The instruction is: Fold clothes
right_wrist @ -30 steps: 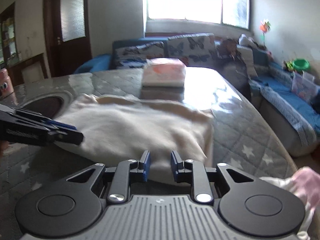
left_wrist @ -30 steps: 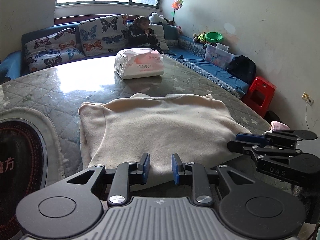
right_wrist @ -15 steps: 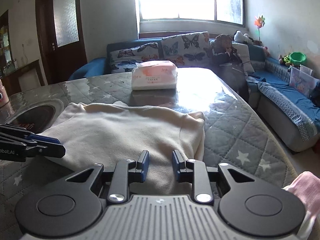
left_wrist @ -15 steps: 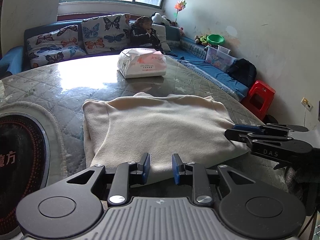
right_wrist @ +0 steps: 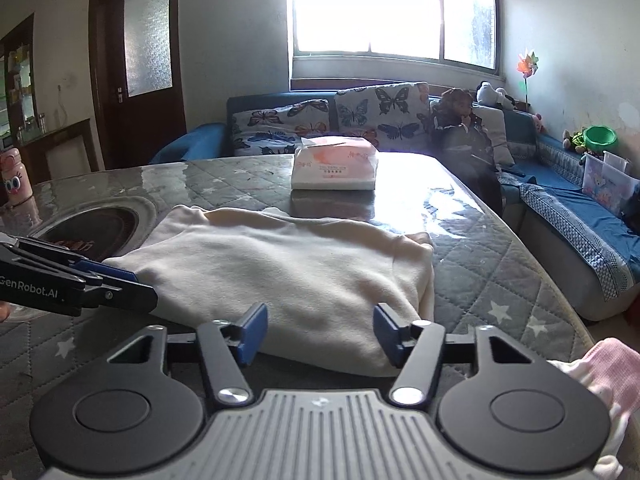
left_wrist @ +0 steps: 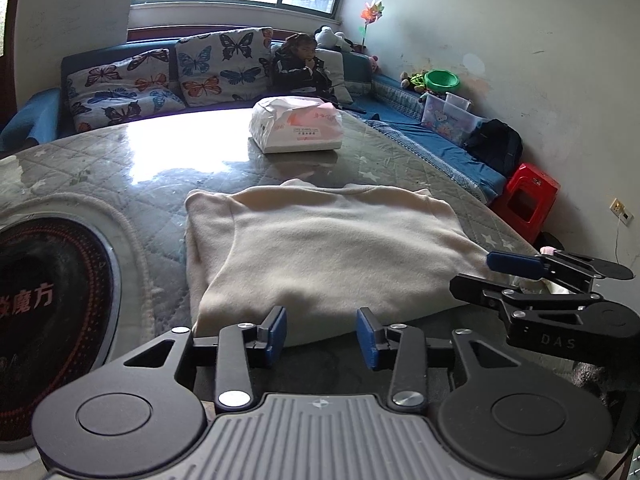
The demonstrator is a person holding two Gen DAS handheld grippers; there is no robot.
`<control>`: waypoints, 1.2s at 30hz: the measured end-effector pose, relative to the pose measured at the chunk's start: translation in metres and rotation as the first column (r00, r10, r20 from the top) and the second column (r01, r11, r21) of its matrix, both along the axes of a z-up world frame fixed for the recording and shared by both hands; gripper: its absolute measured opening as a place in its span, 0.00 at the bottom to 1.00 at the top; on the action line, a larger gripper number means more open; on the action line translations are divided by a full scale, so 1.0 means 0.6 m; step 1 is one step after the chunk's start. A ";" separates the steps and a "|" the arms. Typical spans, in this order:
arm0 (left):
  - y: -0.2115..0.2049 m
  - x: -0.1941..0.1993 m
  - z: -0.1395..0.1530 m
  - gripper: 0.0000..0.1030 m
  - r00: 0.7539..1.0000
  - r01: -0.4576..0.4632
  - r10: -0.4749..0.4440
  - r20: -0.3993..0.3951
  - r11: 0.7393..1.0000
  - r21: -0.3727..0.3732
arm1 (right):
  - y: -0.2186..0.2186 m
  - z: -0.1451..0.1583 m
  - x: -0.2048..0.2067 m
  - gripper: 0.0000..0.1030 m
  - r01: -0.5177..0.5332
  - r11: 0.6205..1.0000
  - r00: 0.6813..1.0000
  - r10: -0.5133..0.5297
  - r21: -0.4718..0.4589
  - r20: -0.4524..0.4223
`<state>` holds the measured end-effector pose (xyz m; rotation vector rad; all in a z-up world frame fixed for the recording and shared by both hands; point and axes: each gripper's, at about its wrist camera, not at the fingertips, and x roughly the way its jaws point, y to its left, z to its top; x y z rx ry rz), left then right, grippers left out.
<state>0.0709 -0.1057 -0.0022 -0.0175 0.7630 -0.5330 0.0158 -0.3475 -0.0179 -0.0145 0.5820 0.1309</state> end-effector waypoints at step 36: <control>0.042 -0.081 0.009 1.00 0.994 -0.105 0.105 0.033 0.994 0.014 | 0.045 -0.004 -0.081 1.00 0.045 0.998 0.999 -0.044 -0.041 0.030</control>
